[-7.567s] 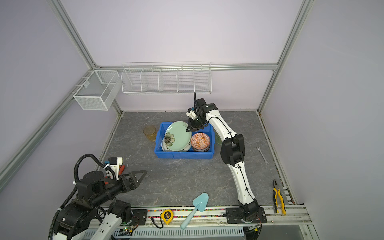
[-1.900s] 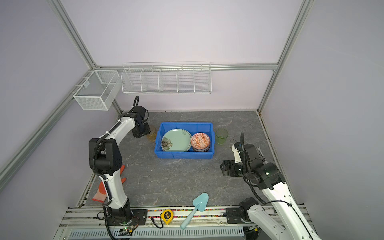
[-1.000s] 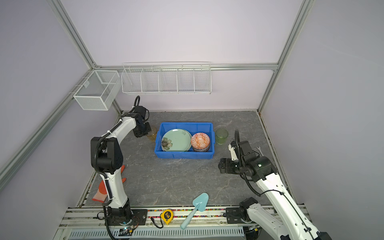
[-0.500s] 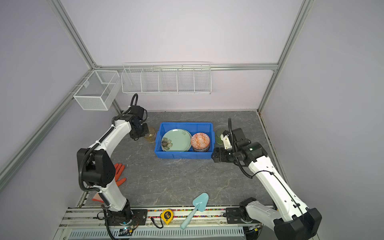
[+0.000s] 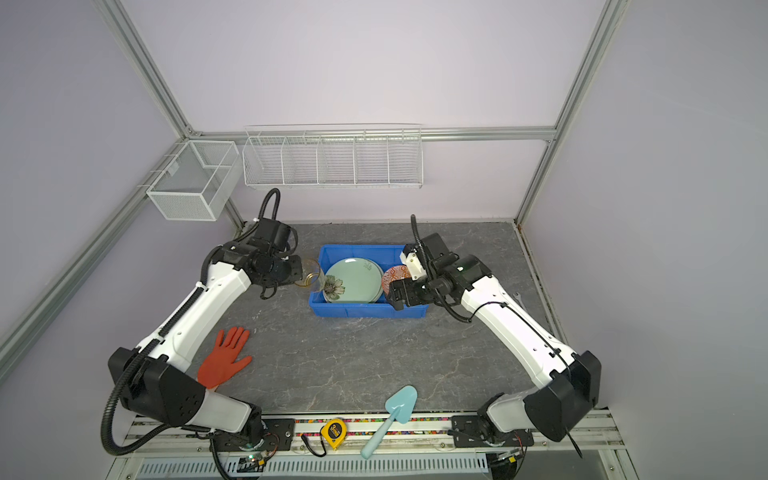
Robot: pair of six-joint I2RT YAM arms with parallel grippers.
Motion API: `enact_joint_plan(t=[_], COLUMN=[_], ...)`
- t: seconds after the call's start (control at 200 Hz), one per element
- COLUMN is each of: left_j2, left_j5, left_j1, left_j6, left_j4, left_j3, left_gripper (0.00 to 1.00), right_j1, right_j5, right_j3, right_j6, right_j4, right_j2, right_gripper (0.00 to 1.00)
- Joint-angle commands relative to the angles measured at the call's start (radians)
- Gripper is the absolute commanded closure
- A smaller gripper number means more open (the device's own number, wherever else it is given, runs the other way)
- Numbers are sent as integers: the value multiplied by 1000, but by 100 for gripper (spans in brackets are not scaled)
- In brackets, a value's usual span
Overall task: Place the mixed dishes into the plastic bin
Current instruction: 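Lift the yellow glass and pass it from the left gripper to the right gripper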
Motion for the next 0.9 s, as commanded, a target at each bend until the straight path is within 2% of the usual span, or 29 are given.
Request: enact_joint_plan(t=[0.0, 0.175, 0.345, 0.535, 0.895], left_j2=[-50, -103, -147, -182, -194], left_j5=[1, -8, -3, 0, 15], left_j1=[-64, -117, -142, -146, -147], left_j6=[-78, -169, -222, -246, -261], left_j4=[-26, -10, -2, -5, -1], left_j3=[-41, -102, -132, -170, -201], left_gripper=[100, 100, 100, 100, 100], right_j1=[58, 133, 158, 198, 261], right_j5=[17, 40, 38, 25, 87], right_j3=[108, 288, 396, 525, 763], right_j6=[-39, -61, -53, -34, -19], right_j4=[-4, -59, -71, -83, -185], right_j2=[69, 195, 301, 410, 608], right_gripper=[2, 6, 11, 20, 31])
